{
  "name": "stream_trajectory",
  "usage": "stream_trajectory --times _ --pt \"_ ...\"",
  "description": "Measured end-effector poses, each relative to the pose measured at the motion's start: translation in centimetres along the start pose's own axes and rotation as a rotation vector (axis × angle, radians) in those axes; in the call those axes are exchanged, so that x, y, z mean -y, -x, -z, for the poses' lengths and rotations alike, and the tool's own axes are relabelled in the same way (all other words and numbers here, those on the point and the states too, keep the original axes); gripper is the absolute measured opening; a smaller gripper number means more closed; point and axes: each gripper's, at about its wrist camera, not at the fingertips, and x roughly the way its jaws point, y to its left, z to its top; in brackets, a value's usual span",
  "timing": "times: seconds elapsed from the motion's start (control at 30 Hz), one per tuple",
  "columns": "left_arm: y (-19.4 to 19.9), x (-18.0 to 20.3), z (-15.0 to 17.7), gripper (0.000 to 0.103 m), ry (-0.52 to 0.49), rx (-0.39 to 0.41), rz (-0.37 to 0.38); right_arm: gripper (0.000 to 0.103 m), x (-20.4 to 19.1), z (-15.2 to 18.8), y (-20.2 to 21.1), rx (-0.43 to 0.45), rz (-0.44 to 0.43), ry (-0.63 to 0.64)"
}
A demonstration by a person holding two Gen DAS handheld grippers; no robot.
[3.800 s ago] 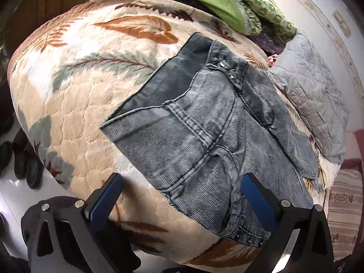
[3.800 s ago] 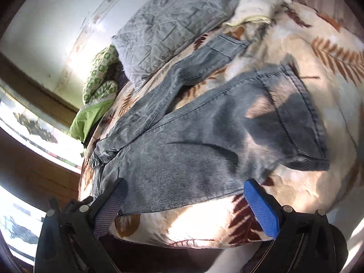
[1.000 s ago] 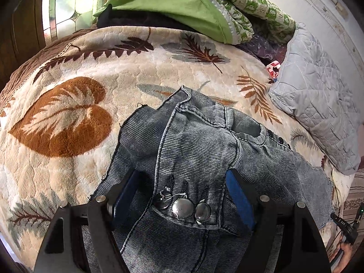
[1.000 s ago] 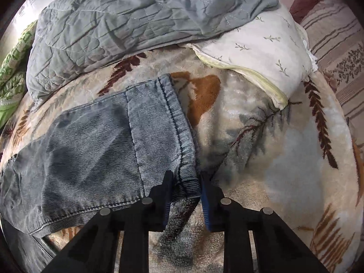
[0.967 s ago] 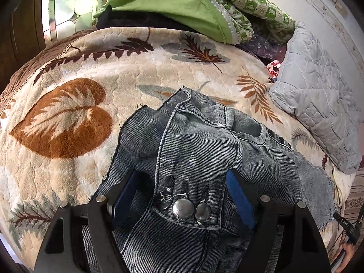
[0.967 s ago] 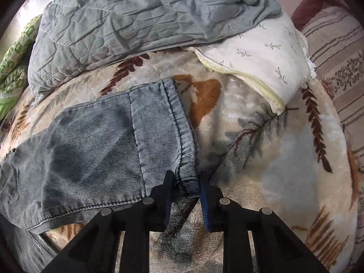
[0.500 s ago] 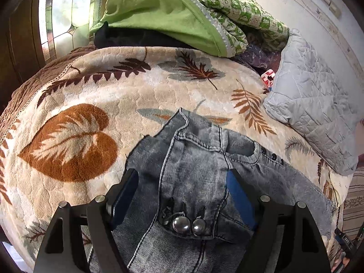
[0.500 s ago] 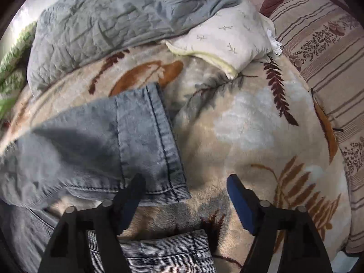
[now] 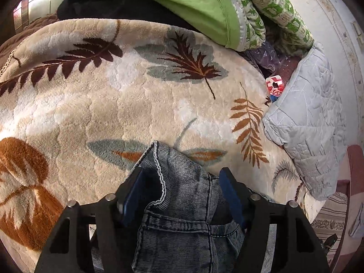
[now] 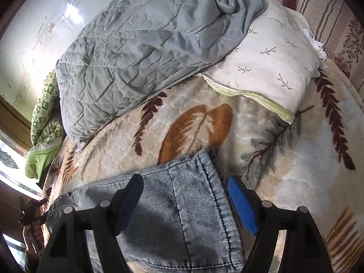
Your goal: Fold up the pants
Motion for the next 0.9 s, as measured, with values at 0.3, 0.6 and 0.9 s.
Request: stream_trajectory --times 0.3,0.6,0.9 --pt "-1.7 0.7 -0.8 0.035 -0.042 -0.003 -0.036 0.055 -0.5 -2.5 -5.4 -0.101 0.105 0.060" --pt "-1.6 1.7 -0.7 0.002 -0.119 0.042 -0.123 0.013 -2.2 -1.5 -6.2 -0.082 0.240 0.181" --pt "8.8 3.8 1.3 0.002 -0.137 0.246 0.023 0.013 -3.3 -1.4 3.0 0.124 0.192 0.139"
